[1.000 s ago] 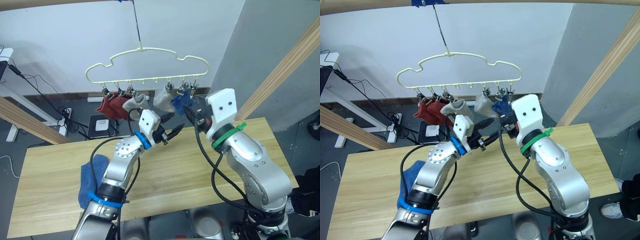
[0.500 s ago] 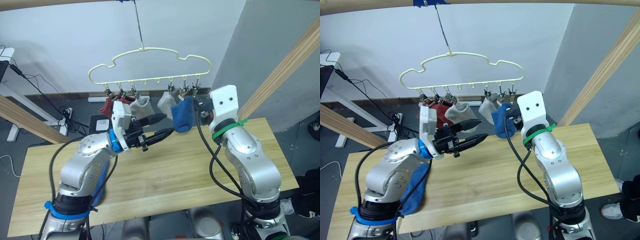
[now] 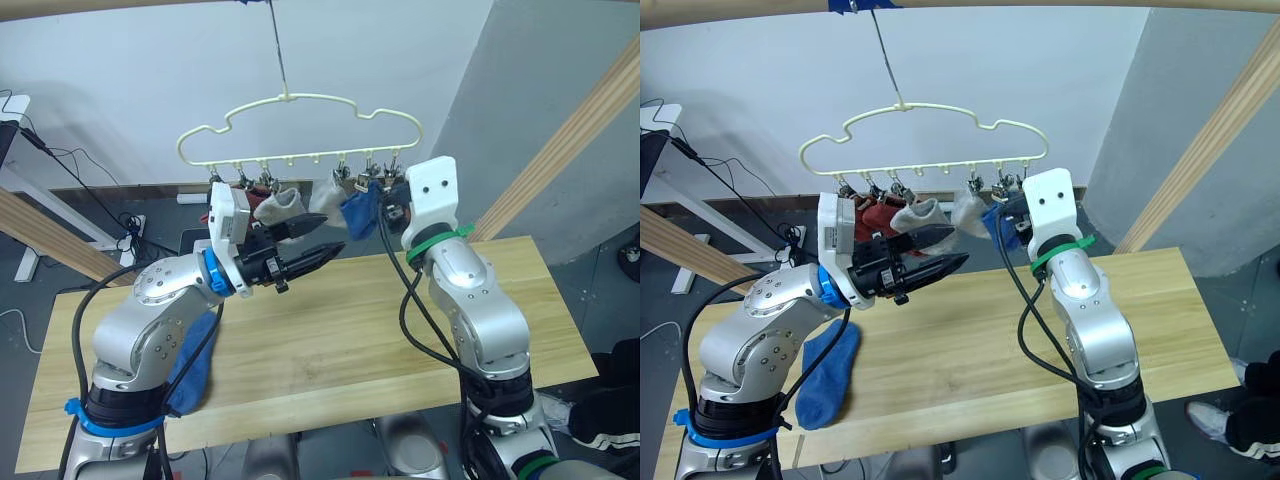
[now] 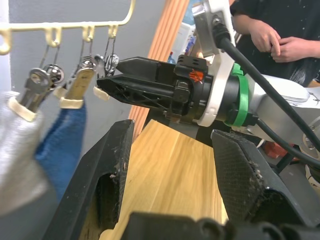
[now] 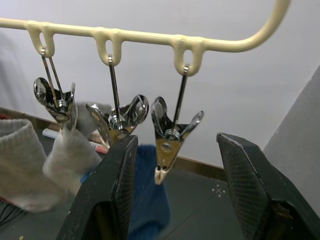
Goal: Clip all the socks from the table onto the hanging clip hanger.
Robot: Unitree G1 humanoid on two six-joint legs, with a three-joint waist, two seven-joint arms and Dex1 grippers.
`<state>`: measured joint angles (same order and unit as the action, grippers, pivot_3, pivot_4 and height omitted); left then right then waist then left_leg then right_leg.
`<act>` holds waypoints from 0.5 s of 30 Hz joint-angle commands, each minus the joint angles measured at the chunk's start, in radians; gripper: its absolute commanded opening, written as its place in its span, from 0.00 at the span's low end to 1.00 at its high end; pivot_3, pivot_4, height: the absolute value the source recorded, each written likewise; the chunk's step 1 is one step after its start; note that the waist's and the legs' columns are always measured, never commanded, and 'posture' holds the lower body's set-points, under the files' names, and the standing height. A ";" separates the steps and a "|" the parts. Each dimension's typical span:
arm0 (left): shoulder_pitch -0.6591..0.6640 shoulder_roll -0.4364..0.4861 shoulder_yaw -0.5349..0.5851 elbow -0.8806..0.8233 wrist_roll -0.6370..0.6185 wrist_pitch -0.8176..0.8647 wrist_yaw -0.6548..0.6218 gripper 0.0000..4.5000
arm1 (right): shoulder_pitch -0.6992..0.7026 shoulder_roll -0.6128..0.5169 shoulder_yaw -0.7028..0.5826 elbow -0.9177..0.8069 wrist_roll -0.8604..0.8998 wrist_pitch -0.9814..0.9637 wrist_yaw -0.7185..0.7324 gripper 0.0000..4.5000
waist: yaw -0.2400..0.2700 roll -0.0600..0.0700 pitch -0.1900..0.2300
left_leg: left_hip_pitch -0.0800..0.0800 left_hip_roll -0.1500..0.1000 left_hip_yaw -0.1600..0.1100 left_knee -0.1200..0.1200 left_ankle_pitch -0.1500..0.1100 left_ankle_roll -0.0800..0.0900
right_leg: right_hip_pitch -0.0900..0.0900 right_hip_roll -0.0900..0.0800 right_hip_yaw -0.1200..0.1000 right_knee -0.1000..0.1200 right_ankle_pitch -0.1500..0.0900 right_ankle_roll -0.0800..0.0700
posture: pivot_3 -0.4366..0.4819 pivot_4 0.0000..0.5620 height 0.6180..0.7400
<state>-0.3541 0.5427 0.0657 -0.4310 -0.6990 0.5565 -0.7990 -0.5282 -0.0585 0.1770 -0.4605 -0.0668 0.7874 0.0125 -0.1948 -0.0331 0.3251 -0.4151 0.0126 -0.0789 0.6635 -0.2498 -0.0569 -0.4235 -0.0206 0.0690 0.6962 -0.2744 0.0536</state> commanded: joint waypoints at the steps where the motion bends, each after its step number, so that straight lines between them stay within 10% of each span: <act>1: -0.010 0.004 -0.003 -0.026 0.005 -0.021 -0.006 0.60 | -0.017 0.011 -0.024 -0.002 -0.018 -0.052 -0.022 0.58 | 0.000 0.000 0.000 | 0.000 0.000 0.000 0.000 0.000 0.000 | 0.000 0.000 0.000 0.000 0.000 0.000 | 0.20 0.45 1.00; 15: -0.034 -0.003 -0.026 -0.007 0.035 -0.045 -0.028 0.60 | -0.042 0.062 -0.074 0.031 -0.023 -0.071 -0.049 0.58 | -0.001 0.000 0.000 | 0.000 0.000 0.000 0.000 0.000 0.000 | 0.000 0.000 0.000 0.000 0.000 0.000 | 0.20 0.44 1.00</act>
<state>-0.3807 0.5424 0.0442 -0.4206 -0.6614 0.5320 -0.8190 -0.5459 -0.0085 0.1225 -0.4116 -0.0947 0.7406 -0.0227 -0.1954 -0.0328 0.3250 -0.4150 0.0125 -0.0786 0.6636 -0.2498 -0.0570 -0.4236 -0.0207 0.0691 0.6965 -0.2743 0.0535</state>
